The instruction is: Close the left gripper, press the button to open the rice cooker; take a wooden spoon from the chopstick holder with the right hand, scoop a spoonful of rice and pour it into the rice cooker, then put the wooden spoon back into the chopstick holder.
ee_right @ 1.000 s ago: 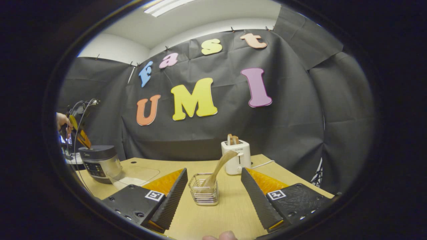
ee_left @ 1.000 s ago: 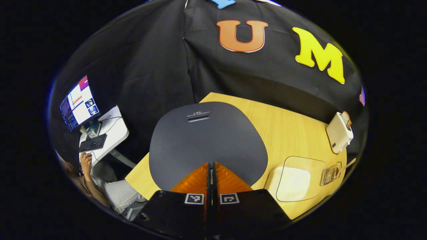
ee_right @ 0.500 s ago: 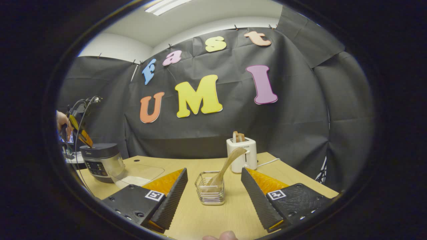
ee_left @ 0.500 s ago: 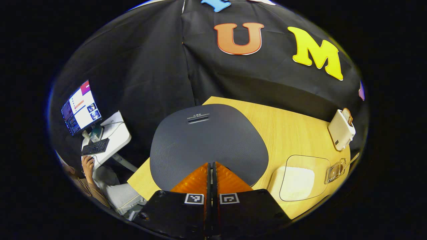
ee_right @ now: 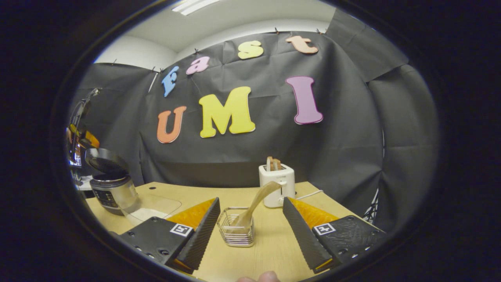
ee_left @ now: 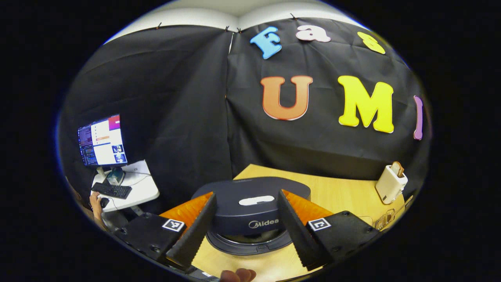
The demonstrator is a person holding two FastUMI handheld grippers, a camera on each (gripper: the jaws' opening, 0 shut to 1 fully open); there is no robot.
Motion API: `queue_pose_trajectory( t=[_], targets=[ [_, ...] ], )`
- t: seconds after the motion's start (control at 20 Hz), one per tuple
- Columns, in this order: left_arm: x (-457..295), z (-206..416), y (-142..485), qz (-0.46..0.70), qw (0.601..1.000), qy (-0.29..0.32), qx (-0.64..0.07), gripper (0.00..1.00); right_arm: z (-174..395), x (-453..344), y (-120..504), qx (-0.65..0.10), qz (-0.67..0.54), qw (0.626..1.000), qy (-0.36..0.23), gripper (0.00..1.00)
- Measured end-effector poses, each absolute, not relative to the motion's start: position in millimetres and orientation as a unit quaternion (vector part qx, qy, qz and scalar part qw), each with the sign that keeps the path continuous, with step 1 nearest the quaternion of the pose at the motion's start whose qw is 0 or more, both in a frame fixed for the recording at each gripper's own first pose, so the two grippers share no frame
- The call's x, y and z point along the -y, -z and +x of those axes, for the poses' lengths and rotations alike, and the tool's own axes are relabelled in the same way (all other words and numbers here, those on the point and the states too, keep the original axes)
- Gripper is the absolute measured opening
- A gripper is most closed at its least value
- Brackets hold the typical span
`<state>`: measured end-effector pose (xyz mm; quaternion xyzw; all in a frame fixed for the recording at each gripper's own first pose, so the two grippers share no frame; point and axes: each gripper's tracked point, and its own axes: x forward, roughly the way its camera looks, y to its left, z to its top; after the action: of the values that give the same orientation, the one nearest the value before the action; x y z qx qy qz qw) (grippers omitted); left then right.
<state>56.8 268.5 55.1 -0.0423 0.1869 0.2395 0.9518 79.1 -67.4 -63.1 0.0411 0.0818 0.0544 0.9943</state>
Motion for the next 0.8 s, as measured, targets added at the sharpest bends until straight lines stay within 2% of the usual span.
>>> queue_pose_trajectory(
  t=[0.1, 0.2, 0.25, 0.35, 0.4, 0.5, 0.55, 0.6, 0.65, 0.7, 0.8],
  targets=[
    [-263.5, 54.4, -68.8, -0.045, 0.959, -0.228, -0.161, 0.99, 84.4, 64.7, 64.4, -0.088, 0.043, 0.993, -0.059, 0.96],
    [-248.2, 48.9, -68.0, -0.05, 0.964, -0.209, -0.155, 0.98, 89.0, 58.8, 74.2, -0.107, 0.052, 0.991, -0.067, 0.92],
    [-243.7, 46.1, -65.8, -0.044, 0.967, -0.202, -0.151, 0.98, 91.0, 56.4, 79.4, -0.117, 0.054, 0.989, -0.069, 0.96],
    [-234.6, 41.8, -60.2, -0.024, 0.971, -0.193, -0.14, 0.99, 97.3, 56.2, 87.2, -0.131, 0.056, 0.987, -0.068, 0.92],
    [-227.5, 39.3, -53.3, -0.02, 0.973, -0.183, -0.14, 0.98, 102.8, 56.9, 89.9, -0.136, 0.059, 0.987, -0.067, 0.96],
    [-211.6, 31.7, -36.2, -0.02, 0.975, -0.166, -0.146, 0.98, 116.4, 54.1, 99.2, -0.157, 0.075, 0.982, -0.071, 0.96],
    [-208.2, 27.9, -33.1, -0.016, 0.976, -0.163, -0.141, 0.98, 123.8, 52.3, 102.3, -0.167, 0.088, 0.979, -0.074, 0.92],
    [-206.6, 24.4, -32.7, -0.011, 0.978, -0.164, -0.132, 0.99, 131.0, 54.5, 106.4, -0.176, 0.101, 0.977, -0.071, 0.96],
    [-203.3, 20.6, -32.6, -0.005, 0.979, -0.164, -0.122, 0.99, 139.9, 56.5, 110.7, -0.185, 0.115, 0.974, -0.067, 0.92],
    [-198.4, 18.1, -31.7, 0.0, 0.98, -0.16, -0.114, 0.99, 148.4, 57.7, 116.4, -0.195, 0.128, 0.971, -0.061, 0.96],
    [-186.9, 13.9, -32.7, 0.0, 0.983, -0.151, -0.1, 0.98, 157.9, 57.5, 124.5, -0.211, 0.152, 0.964, -0.057, 0.95]
  ],
)
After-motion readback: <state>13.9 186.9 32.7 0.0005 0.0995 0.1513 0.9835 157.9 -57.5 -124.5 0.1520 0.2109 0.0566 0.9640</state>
